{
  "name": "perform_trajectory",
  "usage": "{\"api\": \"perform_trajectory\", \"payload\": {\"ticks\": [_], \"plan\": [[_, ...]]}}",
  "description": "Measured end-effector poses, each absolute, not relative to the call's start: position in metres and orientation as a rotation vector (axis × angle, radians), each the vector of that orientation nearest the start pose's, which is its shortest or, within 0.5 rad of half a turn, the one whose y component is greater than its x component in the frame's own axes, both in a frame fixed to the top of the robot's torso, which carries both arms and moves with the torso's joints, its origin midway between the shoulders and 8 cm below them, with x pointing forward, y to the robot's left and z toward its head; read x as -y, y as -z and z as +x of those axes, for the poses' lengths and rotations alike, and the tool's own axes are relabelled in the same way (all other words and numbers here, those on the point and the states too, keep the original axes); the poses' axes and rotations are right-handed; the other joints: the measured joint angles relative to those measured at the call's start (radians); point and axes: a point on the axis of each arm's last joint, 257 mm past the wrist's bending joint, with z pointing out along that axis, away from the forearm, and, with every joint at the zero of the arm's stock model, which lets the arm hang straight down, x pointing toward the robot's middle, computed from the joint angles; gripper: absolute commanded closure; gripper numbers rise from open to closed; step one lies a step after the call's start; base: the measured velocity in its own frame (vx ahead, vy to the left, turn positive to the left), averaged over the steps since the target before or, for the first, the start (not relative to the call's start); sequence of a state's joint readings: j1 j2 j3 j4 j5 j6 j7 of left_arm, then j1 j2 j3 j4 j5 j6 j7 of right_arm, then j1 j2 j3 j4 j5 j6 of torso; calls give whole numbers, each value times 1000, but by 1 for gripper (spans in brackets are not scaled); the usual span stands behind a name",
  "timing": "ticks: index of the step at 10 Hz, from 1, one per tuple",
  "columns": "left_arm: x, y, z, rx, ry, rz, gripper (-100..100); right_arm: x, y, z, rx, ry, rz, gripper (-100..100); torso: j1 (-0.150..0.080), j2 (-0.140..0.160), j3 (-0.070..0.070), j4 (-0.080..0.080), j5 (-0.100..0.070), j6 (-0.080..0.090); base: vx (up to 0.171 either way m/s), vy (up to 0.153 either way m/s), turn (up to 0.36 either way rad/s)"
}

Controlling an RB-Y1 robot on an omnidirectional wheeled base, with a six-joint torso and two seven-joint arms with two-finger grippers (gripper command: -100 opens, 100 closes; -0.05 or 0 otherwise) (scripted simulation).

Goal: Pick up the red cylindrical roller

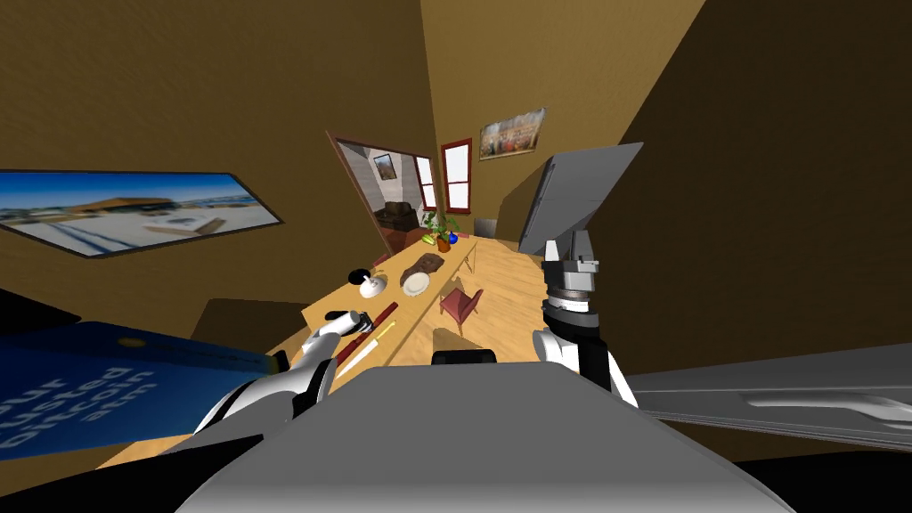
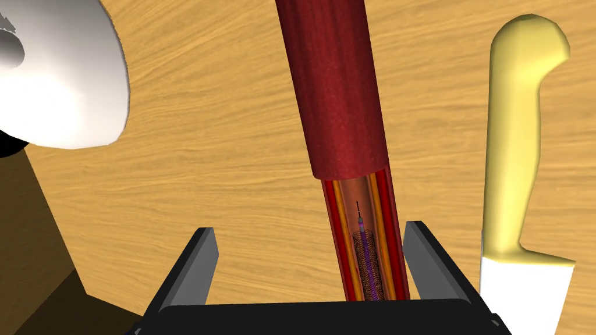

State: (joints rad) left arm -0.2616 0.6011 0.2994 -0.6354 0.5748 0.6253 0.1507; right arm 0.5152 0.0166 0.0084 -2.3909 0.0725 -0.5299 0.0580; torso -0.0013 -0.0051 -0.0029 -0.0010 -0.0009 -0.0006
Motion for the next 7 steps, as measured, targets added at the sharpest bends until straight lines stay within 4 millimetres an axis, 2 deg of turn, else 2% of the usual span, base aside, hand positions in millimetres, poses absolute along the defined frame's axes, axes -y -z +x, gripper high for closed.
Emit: {"api": "perform_trajectory", "payload": {"ticks": [1,3,5,7], "plan": [[-597,483,365,-975,385,-2523,-100,265,-73,315,-563,-1228,503,0,0,1,0,0,0,0,26,-5,4],[-598,487,356,-974,363,-2539,-100,265,-73,315,-563,-1229,503,0,1,6,3,1,0,-1,13,-1,-28],[-608,492,329,-938,291,-2600,-100,265,-73,315,-563,-1228,503,0,1,3,2,1,0,0,78,-12,-57],[-610,495,319,-919,260,-2636,-100,265,-73,315,-563,-1228,503,0,1,4,2,1,0,-1,32,-4,-21]]}}
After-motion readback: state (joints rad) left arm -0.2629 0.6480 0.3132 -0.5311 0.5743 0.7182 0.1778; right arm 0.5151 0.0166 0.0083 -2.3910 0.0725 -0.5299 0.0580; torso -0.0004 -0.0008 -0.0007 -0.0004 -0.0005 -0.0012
